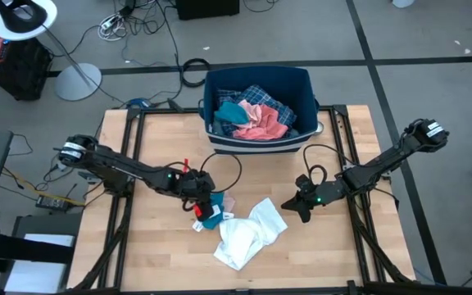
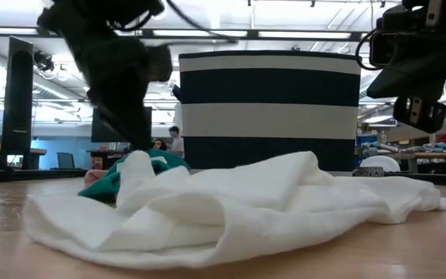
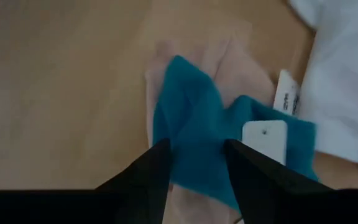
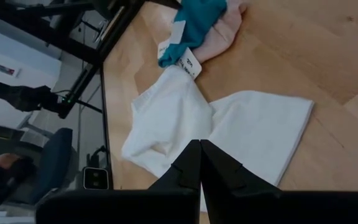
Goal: Sort clothes
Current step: Put the blue socks into the blue bin
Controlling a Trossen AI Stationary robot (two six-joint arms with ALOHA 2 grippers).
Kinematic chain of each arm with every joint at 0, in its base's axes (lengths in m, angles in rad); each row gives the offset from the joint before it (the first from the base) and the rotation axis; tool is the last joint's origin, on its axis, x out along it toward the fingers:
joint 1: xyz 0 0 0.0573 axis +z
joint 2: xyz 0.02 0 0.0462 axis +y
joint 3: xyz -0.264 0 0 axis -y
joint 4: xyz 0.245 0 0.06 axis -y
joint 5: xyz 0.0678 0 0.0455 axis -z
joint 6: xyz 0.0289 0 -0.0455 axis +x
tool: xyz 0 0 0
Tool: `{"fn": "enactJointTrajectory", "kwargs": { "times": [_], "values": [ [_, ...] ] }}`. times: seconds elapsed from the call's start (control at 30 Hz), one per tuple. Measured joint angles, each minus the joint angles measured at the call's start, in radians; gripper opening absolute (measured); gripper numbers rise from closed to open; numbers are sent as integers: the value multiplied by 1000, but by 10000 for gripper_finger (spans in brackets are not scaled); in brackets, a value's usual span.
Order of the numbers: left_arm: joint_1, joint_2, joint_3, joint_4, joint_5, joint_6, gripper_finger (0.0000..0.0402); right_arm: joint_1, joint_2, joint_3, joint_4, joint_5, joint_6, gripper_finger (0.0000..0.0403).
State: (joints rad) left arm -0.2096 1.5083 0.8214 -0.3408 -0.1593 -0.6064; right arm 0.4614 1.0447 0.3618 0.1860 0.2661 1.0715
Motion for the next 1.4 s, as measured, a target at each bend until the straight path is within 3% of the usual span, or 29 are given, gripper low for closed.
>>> {"fn": "enactJointTrajectory", "kwargs": {
  "times": [0.23,0.43,1.0,1.4],
  "values": [
    [0,71,-22,92,112,-1,143,2,0,0,3,0,10,5],
    [0,58,7,44,133,-35,17,2,0,0,2,-1,10,5],
    [-21,45,480,-558,52,-23,2,2,1,0,-8,-2,-48,5],
    [-20,45,544,-570,50,-52,10,2,1,0,-6,-10,-81,5]
  ]
}}
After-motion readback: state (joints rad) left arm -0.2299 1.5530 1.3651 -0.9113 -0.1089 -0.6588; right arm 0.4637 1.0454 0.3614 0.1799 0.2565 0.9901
